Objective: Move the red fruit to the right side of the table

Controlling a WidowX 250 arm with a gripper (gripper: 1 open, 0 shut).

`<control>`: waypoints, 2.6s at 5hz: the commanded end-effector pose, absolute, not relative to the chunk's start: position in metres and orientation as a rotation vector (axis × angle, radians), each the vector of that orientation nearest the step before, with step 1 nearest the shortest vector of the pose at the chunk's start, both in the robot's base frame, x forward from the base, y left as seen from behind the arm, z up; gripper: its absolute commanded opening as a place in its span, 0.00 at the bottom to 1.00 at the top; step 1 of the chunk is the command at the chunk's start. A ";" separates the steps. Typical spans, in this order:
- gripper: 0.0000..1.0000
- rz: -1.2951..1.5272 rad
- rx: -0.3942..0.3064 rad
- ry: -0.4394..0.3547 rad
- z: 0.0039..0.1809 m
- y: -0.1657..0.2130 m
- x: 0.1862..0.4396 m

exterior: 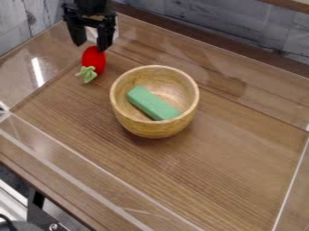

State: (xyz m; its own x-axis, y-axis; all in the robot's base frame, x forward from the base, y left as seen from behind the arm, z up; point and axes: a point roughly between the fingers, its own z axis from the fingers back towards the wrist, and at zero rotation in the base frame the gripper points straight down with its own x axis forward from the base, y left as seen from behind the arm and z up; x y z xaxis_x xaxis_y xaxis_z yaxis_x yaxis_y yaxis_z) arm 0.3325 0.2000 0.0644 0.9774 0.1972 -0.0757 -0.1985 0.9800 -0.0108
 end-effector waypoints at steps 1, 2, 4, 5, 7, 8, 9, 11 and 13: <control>1.00 0.266 0.011 0.026 0.079 0.210 0.336; 1.00 0.322 0.009 0.034 0.072 0.205 0.333; 1.00 0.415 0.001 0.030 0.065 0.197 0.331; 1.00 0.372 -0.003 0.028 0.051 0.187 0.339; 0.00 0.373 0.004 -0.001 0.063 0.165 0.351; 0.00 0.394 0.009 -0.034 0.090 0.146 0.359; 0.00 0.342 -0.009 -0.072 0.114 0.113 0.373; 0.00 0.187 -0.055 -0.074 0.125 0.013 0.369; 0.00 0.026 -0.067 -0.057 0.115 -0.081 0.373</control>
